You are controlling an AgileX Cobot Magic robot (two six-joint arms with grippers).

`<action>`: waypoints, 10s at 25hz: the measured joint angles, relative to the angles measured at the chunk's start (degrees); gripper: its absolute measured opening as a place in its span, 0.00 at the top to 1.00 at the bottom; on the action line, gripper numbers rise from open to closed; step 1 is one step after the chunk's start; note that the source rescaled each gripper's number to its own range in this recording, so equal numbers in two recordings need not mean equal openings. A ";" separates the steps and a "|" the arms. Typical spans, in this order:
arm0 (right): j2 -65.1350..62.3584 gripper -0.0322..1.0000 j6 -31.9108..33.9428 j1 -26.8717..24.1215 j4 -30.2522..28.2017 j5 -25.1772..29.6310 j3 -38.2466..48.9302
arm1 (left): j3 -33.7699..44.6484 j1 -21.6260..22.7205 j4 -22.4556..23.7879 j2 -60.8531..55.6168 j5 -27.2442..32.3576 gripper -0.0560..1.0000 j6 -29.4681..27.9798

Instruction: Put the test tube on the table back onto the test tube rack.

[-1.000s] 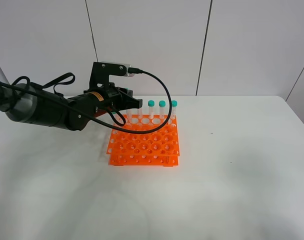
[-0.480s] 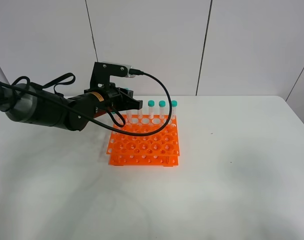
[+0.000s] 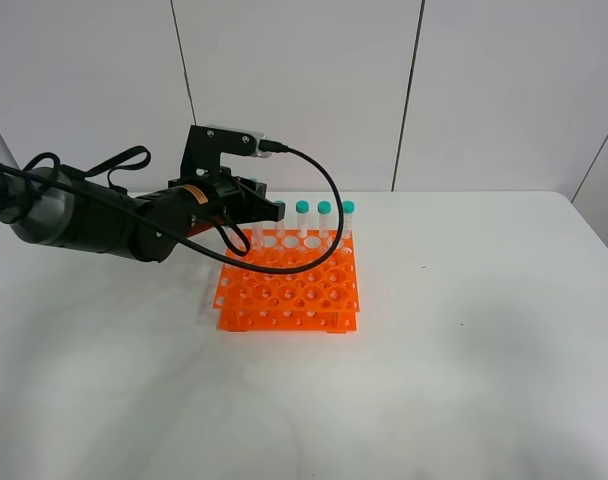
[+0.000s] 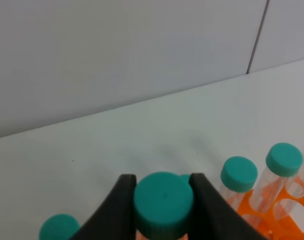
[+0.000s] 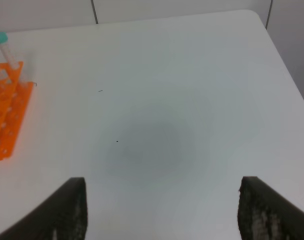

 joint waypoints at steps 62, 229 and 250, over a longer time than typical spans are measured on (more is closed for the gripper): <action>0.00 0.15 0.00 0.00 0.04 0.00 0.00 | 0.00 0.41 0.22 6.06 -1.92 0.95 -1.97; 0.00 0.15 0.05 0.00 0.04 0.00 0.00 | 3.95 26.21 11.80 -20.60 39.95 0.00 -3.59; 0.00 0.15 0.05 0.00 0.04 0.00 0.00 | 3.95 26.21 12.42 -34.25 71.82 0.00 2.12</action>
